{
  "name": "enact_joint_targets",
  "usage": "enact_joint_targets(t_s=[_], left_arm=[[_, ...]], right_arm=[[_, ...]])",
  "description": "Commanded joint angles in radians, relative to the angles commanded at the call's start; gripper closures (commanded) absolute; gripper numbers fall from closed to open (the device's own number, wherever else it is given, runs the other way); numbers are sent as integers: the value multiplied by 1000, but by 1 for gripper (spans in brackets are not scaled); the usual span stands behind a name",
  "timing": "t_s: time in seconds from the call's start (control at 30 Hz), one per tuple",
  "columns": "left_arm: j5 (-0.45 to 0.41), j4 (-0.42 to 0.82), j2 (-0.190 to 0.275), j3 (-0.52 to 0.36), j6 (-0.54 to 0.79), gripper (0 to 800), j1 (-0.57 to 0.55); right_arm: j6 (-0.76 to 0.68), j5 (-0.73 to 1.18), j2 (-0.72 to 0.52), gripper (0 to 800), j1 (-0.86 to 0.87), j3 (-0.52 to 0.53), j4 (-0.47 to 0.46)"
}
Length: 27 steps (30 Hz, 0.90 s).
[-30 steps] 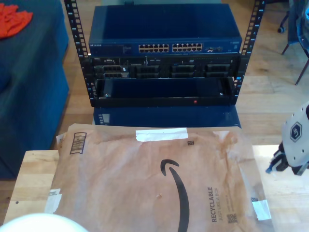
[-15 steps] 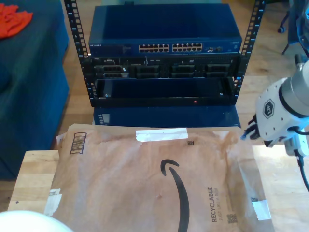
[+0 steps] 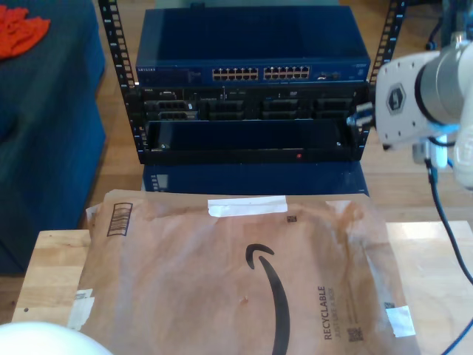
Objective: Grab the cable and plug it in
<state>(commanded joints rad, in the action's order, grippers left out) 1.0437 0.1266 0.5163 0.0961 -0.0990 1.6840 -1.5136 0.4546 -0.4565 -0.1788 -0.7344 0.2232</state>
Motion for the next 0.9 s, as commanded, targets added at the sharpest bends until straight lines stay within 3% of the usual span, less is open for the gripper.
enact_joint_targets(t_s=[0.17,0.77,0.9], left_arm=[[0,0,0,0,0,0,0],[0,0,0,0,0,0,0],[0,0,0,0,0,0,0]], right_arm=[[0,-118,44,800,-2,5,-3],[0,-249,58,800,-55,69,-9],[23,-270,55,800,-57,123,-32]])
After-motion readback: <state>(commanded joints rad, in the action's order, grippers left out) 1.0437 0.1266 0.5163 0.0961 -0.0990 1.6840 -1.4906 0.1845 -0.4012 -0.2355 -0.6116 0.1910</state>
